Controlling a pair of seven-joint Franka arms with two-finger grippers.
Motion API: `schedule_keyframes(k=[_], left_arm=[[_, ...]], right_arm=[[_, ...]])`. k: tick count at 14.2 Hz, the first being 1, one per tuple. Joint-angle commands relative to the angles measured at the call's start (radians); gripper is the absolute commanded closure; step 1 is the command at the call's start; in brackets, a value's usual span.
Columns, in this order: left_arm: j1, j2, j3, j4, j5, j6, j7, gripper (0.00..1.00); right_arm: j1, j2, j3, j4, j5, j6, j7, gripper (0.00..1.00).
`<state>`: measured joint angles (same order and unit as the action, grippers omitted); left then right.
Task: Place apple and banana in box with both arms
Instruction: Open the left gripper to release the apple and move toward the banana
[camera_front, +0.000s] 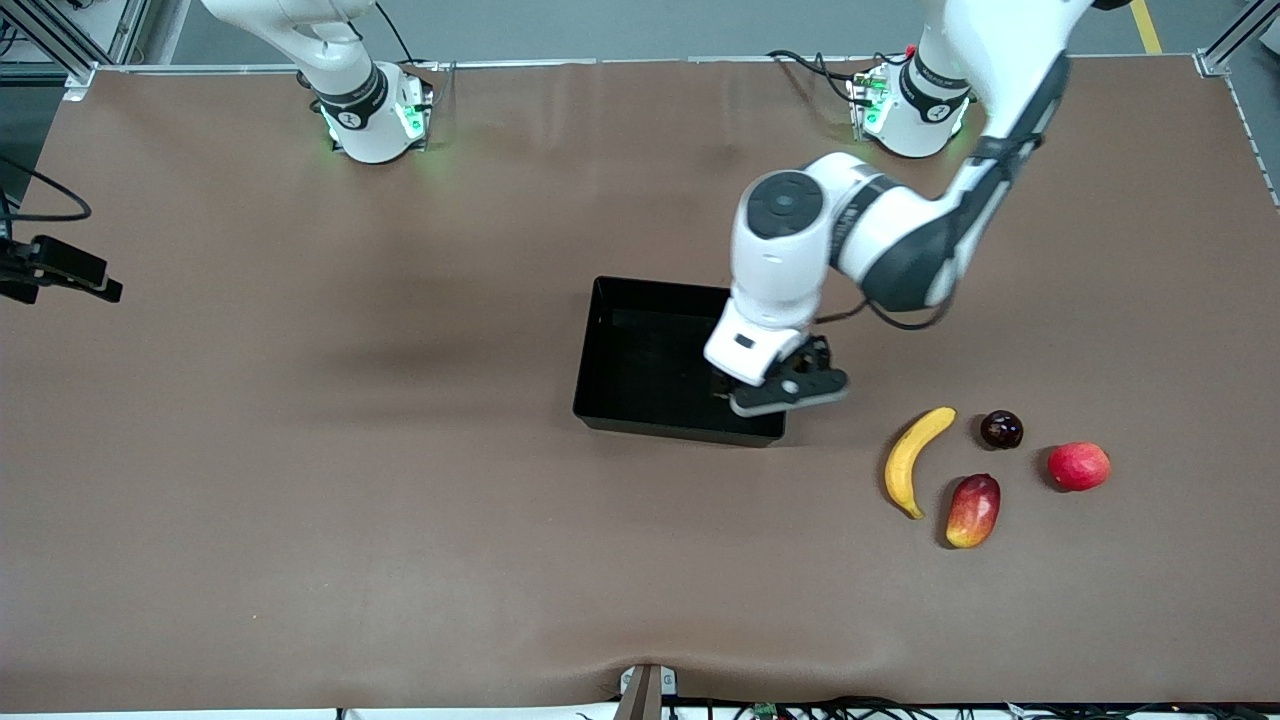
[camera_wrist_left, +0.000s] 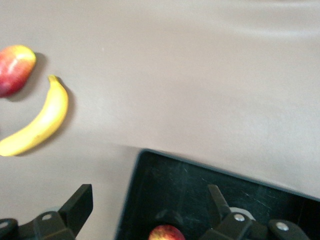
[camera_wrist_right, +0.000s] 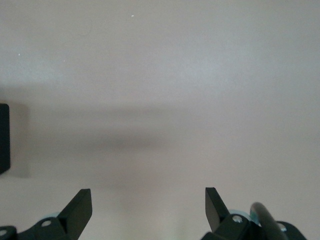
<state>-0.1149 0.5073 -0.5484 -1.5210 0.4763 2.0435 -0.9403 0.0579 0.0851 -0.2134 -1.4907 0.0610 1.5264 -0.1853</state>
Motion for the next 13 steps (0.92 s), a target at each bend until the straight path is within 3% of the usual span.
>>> schedule_keyframes(k=[1, 5, 10, 13], left_arm=[[0.092, -0.006, -0.015, 0.028, -0.06, -0.039, 0.141, 0.0], [0.185, -0.001, -0.012, 0.024, -0.074, -0.039, 0.326, 0.0], [0.334, 0.057, -0.01, -0.004, -0.076, -0.039, 0.725, 0.0], [0.374, 0.109, -0.007, -0.019, -0.061, -0.025, 0.857, 0.0]], right_arm=[[-0.035, -0.063, 0.015, -0.086, -0.016, 0.023, -0.053, 0.0], [-0.058, -0.107, 0.012, -0.169, -0.039, 0.078, -0.048, 0.0], [-0.052, -0.122, 0.025, -0.146, -0.039, 0.067, -0.039, 0.0], [-0.035, -0.123, 0.026, -0.128, -0.039, 0.067, -0.037, 0.0]])
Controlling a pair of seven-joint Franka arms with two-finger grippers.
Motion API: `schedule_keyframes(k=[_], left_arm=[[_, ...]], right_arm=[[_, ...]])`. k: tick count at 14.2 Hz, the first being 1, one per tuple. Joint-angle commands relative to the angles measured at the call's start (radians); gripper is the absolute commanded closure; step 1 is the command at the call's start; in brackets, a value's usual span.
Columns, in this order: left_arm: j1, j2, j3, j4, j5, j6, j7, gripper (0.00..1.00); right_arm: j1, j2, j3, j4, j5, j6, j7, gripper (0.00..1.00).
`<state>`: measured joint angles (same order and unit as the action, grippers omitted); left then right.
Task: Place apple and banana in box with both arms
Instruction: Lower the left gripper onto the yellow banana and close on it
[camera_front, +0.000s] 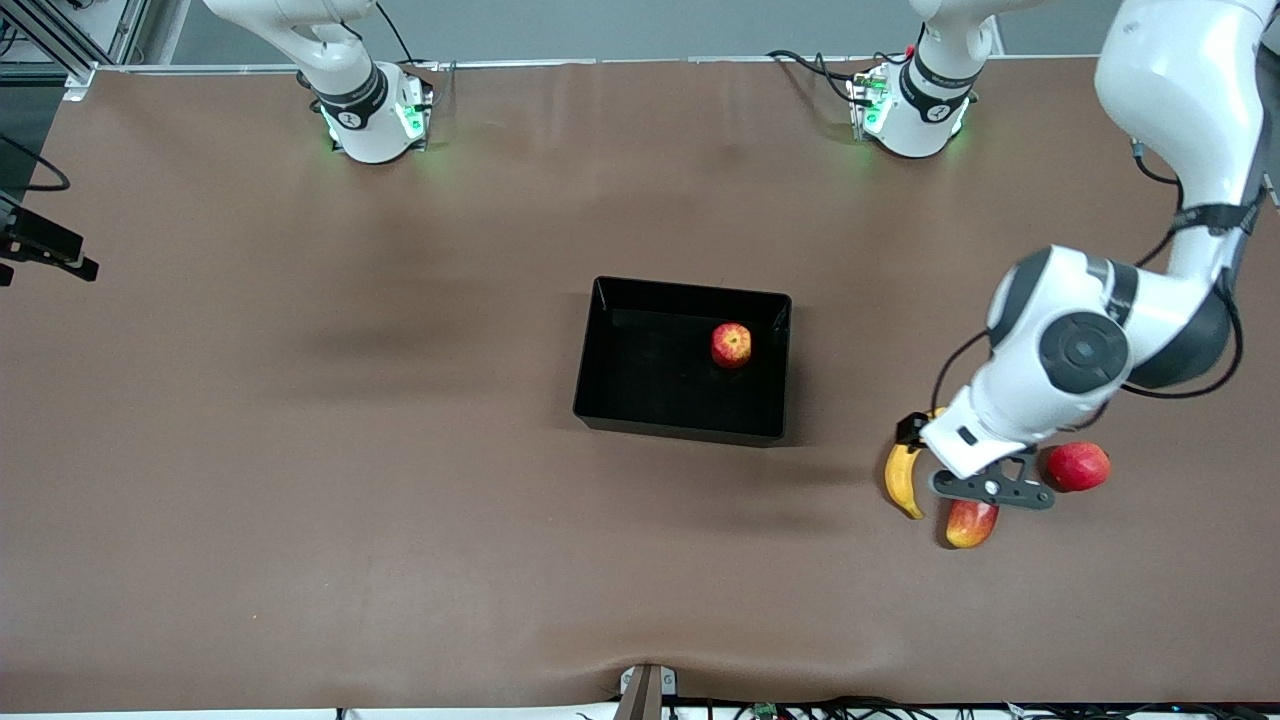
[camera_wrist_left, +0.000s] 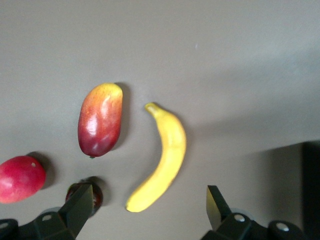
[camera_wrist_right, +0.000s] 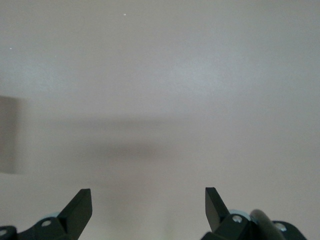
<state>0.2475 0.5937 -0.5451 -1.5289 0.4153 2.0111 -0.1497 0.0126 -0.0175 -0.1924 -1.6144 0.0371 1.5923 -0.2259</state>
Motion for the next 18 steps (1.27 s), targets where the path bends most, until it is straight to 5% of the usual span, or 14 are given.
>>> schedule_keyframes(k=[1, 3, 16, 17, 18], left_arm=[[0.019, 0.028, -0.009, -0.025, 0.002, 0.012, 0.097, 0.0], [0.053, 0.028, -0.009, -0.071, 0.002, 0.034, 0.14, 0.0], [0.105, 0.103, -0.007, -0.261, 0.103, 0.293, 0.168, 0.0], [0.104, 0.107, -0.007, -0.261, 0.103, 0.296, 0.168, 0.07], [0.101, 0.112, -0.007, -0.26, 0.102, 0.301, 0.168, 0.26]], right_arm=[[0.015, -0.022, 0.005, -0.007, -0.016, 0.0, 0.019, 0.0], [0.017, -0.035, 0.005, -0.009, -0.016, -0.02, 0.132, 0.0], [0.004, -0.021, 0.002, 0.087, -0.014, -0.094, 0.094, 0.0], [0.004, -0.021, 0.002, 0.085, -0.01, -0.101, 0.094, 0.0], [0.007, -0.022, 0.002, 0.087, -0.008, -0.103, 0.092, 0.0]])
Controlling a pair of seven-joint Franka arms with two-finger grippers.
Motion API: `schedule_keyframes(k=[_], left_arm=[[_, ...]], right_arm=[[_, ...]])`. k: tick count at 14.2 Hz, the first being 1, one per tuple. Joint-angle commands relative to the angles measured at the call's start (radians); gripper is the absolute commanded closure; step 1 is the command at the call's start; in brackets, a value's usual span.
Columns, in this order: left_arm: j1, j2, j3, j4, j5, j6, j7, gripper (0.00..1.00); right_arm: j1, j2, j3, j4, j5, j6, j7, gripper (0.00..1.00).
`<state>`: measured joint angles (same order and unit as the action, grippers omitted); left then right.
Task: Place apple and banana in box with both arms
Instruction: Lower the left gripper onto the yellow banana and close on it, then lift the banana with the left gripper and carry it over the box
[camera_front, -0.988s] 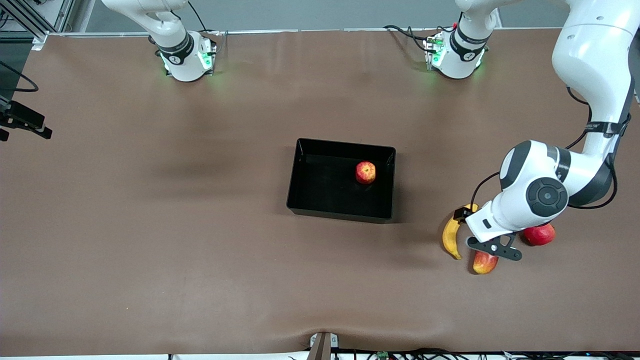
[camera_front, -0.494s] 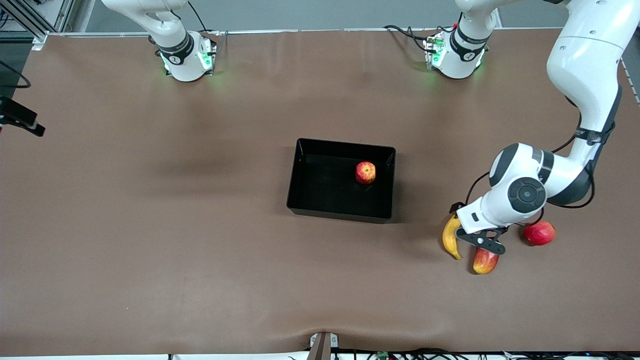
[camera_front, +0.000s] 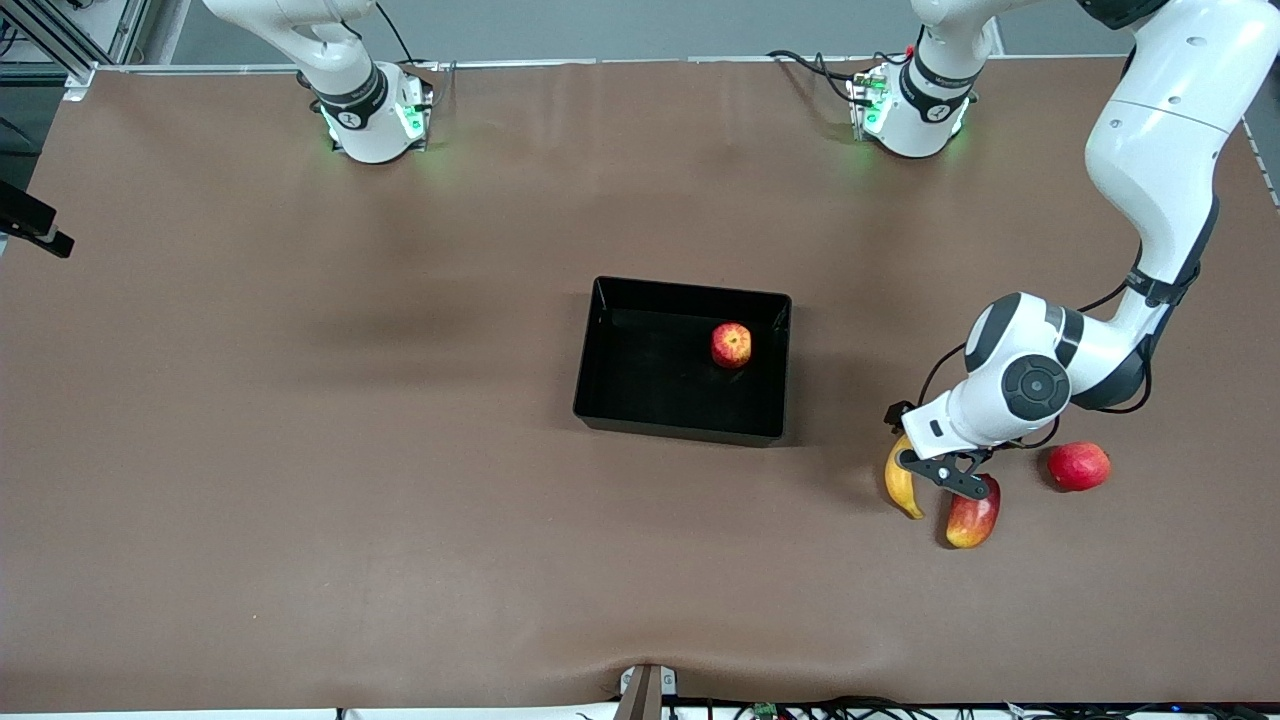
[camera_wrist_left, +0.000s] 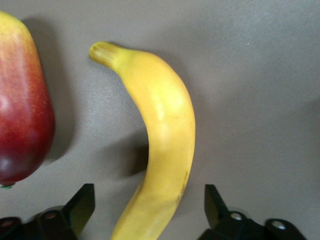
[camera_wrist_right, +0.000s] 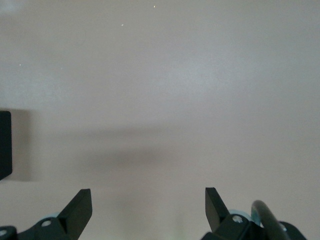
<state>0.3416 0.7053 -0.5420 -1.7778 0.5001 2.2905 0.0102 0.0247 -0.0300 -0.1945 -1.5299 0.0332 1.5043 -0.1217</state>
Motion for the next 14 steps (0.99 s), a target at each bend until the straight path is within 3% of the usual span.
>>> schedule_keyframes(k=[1, 3, 6, 9, 12, 14], left_arm=[[0.007, 0.0, -0.01, -0.011, 0.018, 0.023, 0.008, 0.5], [0.007, -0.001, -0.01, -0.009, 0.015, 0.017, -0.01, 0.99], [-0.006, -0.015, -0.013, -0.005, 0.005, 0.009, -0.03, 1.0], [-0.024, -0.061, -0.021, 0.03, 0.002, -0.089, -0.049, 1.0], [-0.001, -0.087, -0.128, 0.105, -0.008, -0.253, -0.052, 1.0], [-0.013, -0.095, -0.185, 0.158, -0.078, -0.324, -0.097, 1.0]], right_arm=[[-0.002, -0.01, 0.006, 0.002, -0.004, -0.015, -0.012, 0.0], [0.0, -0.01, 0.007, 0.002, -0.004, -0.016, -0.01, 0.0], [-0.005, -0.01, 0.006, 0.002, -0.004, -0.015, -0.01, 0.0], [-0.008, -0.008, 0.004, 0.002, -0.001, -0.015, -0.01, 0.0], [-0.008, -0.008, 0.004, 0.002, -0.001, -0.015, -0.009, 0.0], [-0.008, -0.008, 0.004, 0.002, -0.001, -0.015, -0.01, 0.0]])
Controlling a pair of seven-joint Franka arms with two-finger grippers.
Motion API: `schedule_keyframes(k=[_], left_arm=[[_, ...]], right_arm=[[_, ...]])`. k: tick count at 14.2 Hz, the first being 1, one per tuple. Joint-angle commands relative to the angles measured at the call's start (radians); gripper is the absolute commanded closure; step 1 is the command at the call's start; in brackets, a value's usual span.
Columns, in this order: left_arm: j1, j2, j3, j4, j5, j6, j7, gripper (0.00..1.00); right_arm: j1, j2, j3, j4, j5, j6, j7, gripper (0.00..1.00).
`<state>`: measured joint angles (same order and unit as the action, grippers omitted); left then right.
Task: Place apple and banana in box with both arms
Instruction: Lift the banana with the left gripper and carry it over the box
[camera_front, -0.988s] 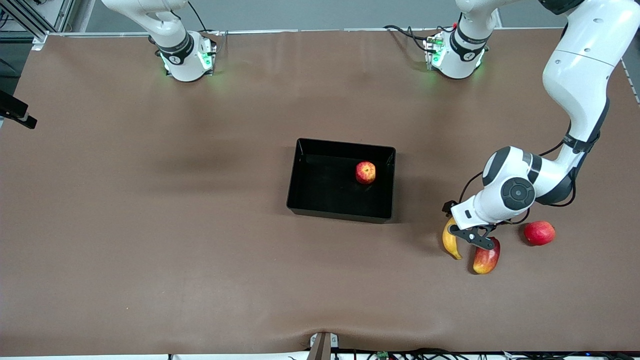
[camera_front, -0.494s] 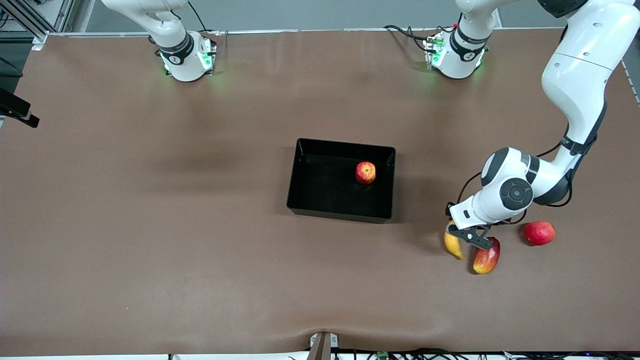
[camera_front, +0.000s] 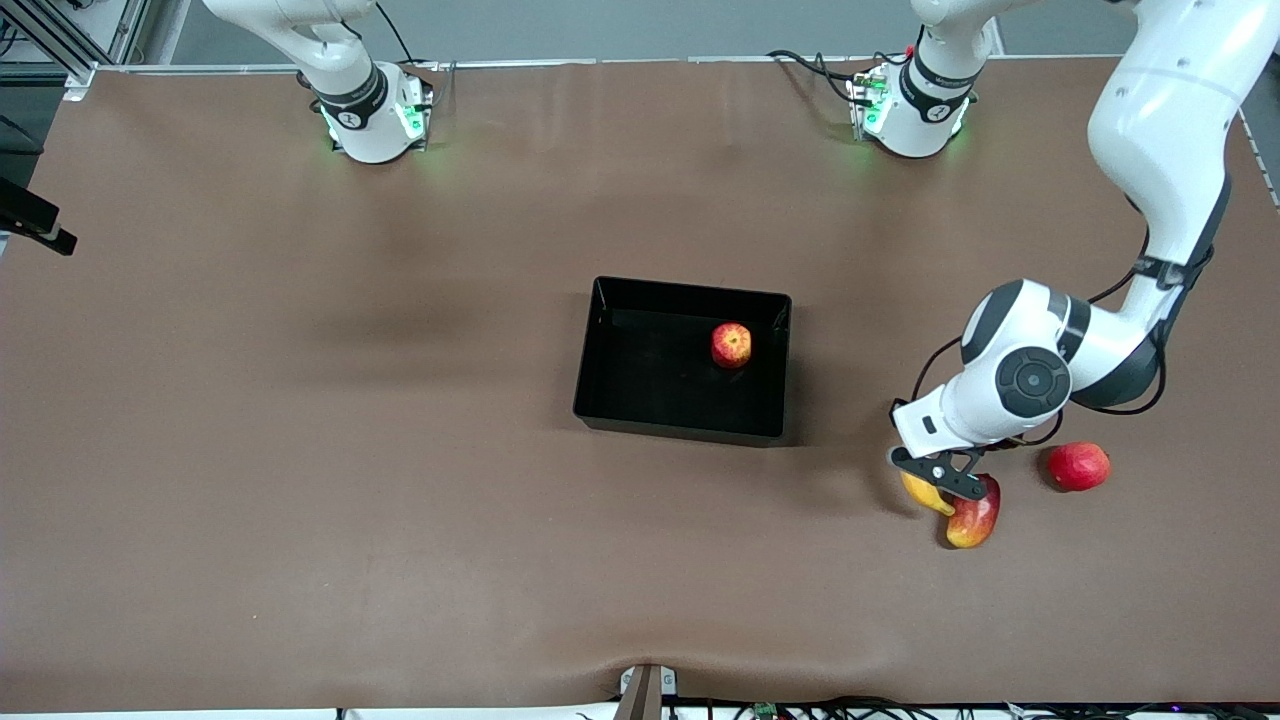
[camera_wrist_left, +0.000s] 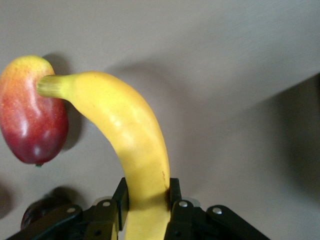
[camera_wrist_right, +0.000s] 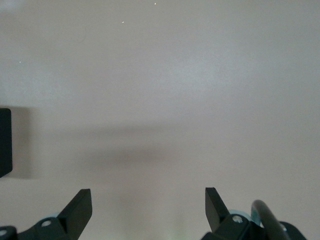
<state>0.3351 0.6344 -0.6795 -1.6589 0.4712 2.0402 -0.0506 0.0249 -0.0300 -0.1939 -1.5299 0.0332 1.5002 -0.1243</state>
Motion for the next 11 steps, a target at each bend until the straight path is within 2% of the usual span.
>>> schedule_keyframes(k=[1, 4, 8, 11], left_arm=[[-0.017, -0.024, -0.078, 0.059, -0.072, -0.098, -0.082, 1.0], [-0.077, -0.022, -0.146, 0.077, -0.063, -0.107, -0.144, 1.0], [-0.258, -0.012, -0.143, 0.11, -0.049, -0.107, -0.354, 1.0], [-0.388, 0.027, -0.121, 0.177, -0.039, -0.107, -0.461, 1.0]], right_arm=[[-0.008, -0.008, 0.004, 0.002, -0.001, -0.011, -0.008, 0.0], [-0.01, -0.008, 0.002, 0.002, -0.001, -0.011, -0.006, 0.0], [-0.011, -0.007, 0.002, 0.0, 0.001, -0.011, -0.006, 0.0], [-0.013, -0.007, 0.002, 0.0, 0.001, -0.011, -0.006, 0.0]])
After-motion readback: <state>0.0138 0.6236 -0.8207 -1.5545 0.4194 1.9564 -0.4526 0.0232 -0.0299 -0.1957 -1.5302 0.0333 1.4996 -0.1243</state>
